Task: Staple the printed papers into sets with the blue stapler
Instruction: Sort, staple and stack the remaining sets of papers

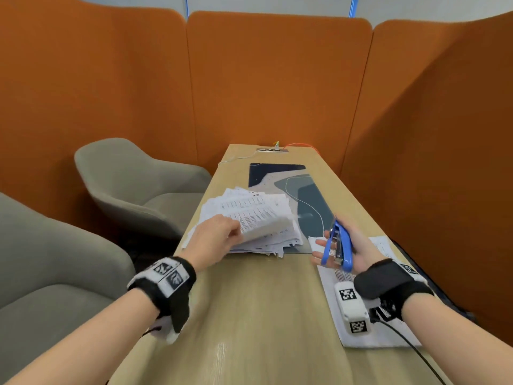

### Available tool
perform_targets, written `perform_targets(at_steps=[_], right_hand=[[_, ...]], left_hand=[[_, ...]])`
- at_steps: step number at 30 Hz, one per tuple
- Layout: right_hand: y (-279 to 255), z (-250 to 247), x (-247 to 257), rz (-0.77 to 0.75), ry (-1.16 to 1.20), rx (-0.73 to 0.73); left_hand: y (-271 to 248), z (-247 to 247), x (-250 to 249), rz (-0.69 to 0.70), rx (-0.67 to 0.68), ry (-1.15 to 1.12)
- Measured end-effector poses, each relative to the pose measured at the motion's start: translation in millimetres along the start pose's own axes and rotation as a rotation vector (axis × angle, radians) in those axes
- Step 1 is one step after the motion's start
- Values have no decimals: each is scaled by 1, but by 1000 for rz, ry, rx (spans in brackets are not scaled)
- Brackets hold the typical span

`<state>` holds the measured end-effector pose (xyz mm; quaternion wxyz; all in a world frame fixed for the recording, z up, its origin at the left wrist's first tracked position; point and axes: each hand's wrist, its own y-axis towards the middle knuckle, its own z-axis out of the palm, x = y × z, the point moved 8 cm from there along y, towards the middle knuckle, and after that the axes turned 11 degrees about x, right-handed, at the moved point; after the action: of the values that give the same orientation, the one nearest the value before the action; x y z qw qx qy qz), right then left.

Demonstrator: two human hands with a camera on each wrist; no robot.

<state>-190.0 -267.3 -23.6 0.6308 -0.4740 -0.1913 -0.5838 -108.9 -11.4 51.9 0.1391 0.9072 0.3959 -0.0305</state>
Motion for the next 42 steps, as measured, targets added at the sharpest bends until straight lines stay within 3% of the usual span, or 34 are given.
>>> perform_targets(at_steps=[4, 9, 13, 17, 19, 23, 27, 35, 39, 42], right_hand=[[-1, 14, 6, -50, -4, 71], [-8, 28, -16, 53, -120, 124], [-13, 32, -38, 91, -242, 152], [-18, 29, -48, 113, -276, 136], [-21, 31, -50, 126, -312, 144], [-24, 35, -52, 144, -338, 160], [-27, 36, -51, 136, -334, 160], [-27, 29, -50, 105, -358, 103], [-27, 23, -44, 42, -387, 96], [-29, 22, -37, 3, -369, 128]], left_hand=[[-53, 10, -40, 252, 41, 259], [-92, 39, -55, 413, 162, 256], [-79, 68, -30, 190, 365, 223], [-67, 89, 56, -454, 435, 4], [-68, 91, 75, -646, 454, -121], [-61, 101, 107, -827, 412, -449], [-65, 96, 103, -797, 303, -945], [-75, 68, 68, -591, 216, -1121], [-87, 66, 63, -571, 225, -1356], [-96, 74, 53, -505, 426, -1473]])
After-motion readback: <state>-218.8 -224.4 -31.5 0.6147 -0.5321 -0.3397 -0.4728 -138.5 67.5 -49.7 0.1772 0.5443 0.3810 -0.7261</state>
